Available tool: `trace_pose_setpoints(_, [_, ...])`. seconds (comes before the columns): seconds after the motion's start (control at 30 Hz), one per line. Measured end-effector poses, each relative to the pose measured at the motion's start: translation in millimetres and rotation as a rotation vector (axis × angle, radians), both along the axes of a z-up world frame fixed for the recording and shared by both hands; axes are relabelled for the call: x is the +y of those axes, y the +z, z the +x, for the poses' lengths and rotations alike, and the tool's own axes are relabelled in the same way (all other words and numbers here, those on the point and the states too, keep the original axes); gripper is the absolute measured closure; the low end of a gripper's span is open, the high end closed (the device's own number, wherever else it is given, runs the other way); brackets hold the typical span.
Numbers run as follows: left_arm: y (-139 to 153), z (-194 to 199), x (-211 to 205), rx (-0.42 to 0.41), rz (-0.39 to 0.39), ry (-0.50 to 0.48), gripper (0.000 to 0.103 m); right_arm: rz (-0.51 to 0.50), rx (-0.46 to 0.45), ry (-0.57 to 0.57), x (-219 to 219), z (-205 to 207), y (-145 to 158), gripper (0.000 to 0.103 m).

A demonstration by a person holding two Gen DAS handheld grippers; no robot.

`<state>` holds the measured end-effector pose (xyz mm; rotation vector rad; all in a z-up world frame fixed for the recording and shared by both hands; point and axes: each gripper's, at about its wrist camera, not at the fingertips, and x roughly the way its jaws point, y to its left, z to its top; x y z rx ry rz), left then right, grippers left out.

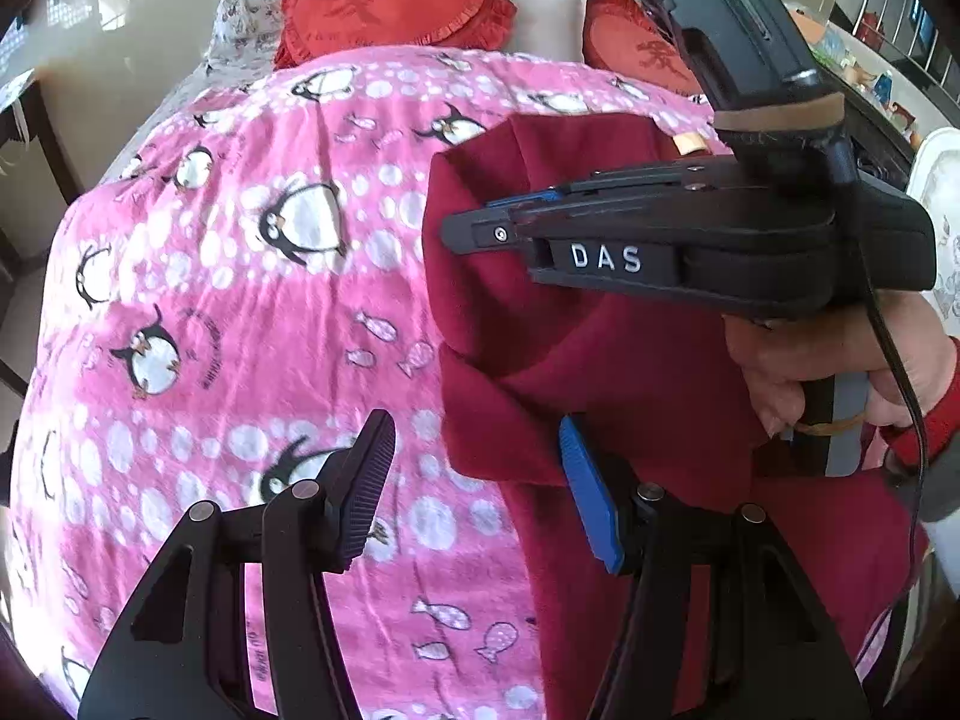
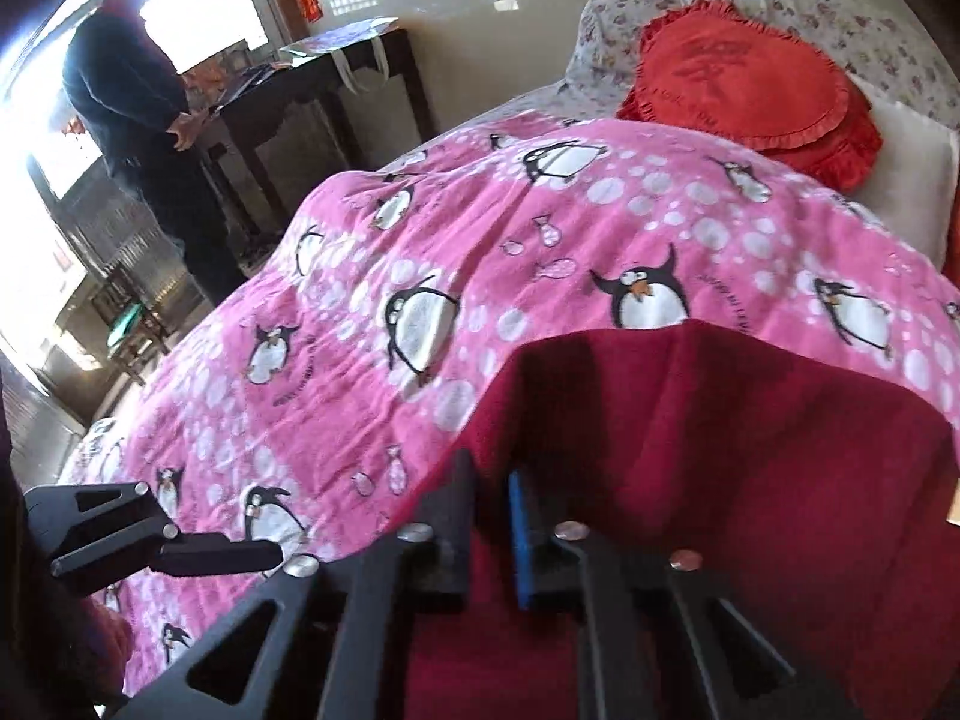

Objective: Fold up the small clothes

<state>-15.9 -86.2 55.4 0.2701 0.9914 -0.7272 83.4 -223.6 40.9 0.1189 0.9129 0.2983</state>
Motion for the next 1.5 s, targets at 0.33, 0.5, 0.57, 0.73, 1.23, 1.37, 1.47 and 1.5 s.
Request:
trace_pose_setpoints(0.33, [4.0,17.5,13.7,0.018,-0.030,0.085,0.046,0.014,-0.016,-0.044,25.8,35.0,8.8,0.096])
trace_pose_setpoints(0.5, [3.0,15.1,6.6,0.020,-0.036,0.085,0.046,0.003,-0.001,-0.093,20.2,24.6,9.9,0.089])
trace_pose_setpoints(0.57, [2.1,11.2,4.5,0.020,-0.025,0.083,0.046,-0.062,0.003,-0.116,22.7,18.2,15.8,0.077])
trace_pose_setpoints(0.73, [6.1,6.9,-0.6,0.003,-0.008,0.076,0.046,-0.017,0.021,-0.157,8.5,-6.7,34.2,0.070])
trace_pose_setpoints(1.23, [14.7,-8.3,-26.4,-0.005,-0.003,0.047,0.046,0.006,0.080,-0.416,-69.9,-88.3,49.6,0.056])
trace_pose_setpoints(1.37, [16.6,-14.9,-35.6,-0.011,0.002,0.029,0.046,-0.018,0.090,-0.434,-81.8,-107.4,46.9,0.056])
trace_pose_setpoints(1.47, [16.7,-18.5,-42.2,-0.013,0.005,0.021,0.046,-0.026,0.104,-0.455,-96.0,-124.1,43.6,0.056])
trace_pose_setpoints(1.5, [16.9,-19.2,-43.5,-0.014,0.006,0.018,0.046,-0.025,0.105,-0.460,-100.9,-128.6,43.3,0.056])
